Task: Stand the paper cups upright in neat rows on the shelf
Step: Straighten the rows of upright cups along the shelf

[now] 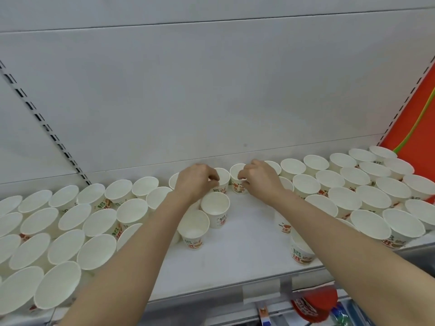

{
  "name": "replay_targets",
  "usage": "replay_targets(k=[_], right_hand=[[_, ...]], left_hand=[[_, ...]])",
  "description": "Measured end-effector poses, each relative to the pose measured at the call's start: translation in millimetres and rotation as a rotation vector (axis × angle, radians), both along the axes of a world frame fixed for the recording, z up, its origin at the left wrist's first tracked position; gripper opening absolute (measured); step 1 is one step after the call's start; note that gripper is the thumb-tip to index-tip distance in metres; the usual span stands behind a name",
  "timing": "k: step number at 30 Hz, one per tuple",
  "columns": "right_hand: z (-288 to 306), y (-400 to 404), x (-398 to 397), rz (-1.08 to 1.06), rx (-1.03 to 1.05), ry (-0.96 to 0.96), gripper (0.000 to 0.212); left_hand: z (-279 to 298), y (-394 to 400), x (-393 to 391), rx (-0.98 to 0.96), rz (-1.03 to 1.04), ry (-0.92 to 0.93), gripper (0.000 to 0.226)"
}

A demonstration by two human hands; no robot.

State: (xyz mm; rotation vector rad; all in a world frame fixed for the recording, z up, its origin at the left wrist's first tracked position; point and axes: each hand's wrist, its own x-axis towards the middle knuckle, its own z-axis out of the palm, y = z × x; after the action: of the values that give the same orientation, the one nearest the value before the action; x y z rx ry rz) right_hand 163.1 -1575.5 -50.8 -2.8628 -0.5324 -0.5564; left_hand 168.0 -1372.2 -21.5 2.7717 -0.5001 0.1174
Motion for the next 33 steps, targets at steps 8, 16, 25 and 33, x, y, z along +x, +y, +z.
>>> replay_targets(k=[8, 16, 25, 33], right_hand=[[17, 36, -57, 0.277, 0.178, 0.110, 0.011], [16, 39, -63, 0.321, 0.081, 0.094, 0.015], [1, 37, -56, 0.230, -0.056, 0.065, 0.008], [13, -1, -61, 0.070, 0.051, 0.087, 0.005]], left_hand=[[14, 65, -99, -0.208, 0.152, 0.022, 0.005], [-4, 55, -127, 0.000, 0.072, 0.039, 0.025], [-11, 36, -131, 0.031, 0.087, -0.080, 0.006], [-13, 16, -121, -0.073, 0.098, -0.158, 0.003]])
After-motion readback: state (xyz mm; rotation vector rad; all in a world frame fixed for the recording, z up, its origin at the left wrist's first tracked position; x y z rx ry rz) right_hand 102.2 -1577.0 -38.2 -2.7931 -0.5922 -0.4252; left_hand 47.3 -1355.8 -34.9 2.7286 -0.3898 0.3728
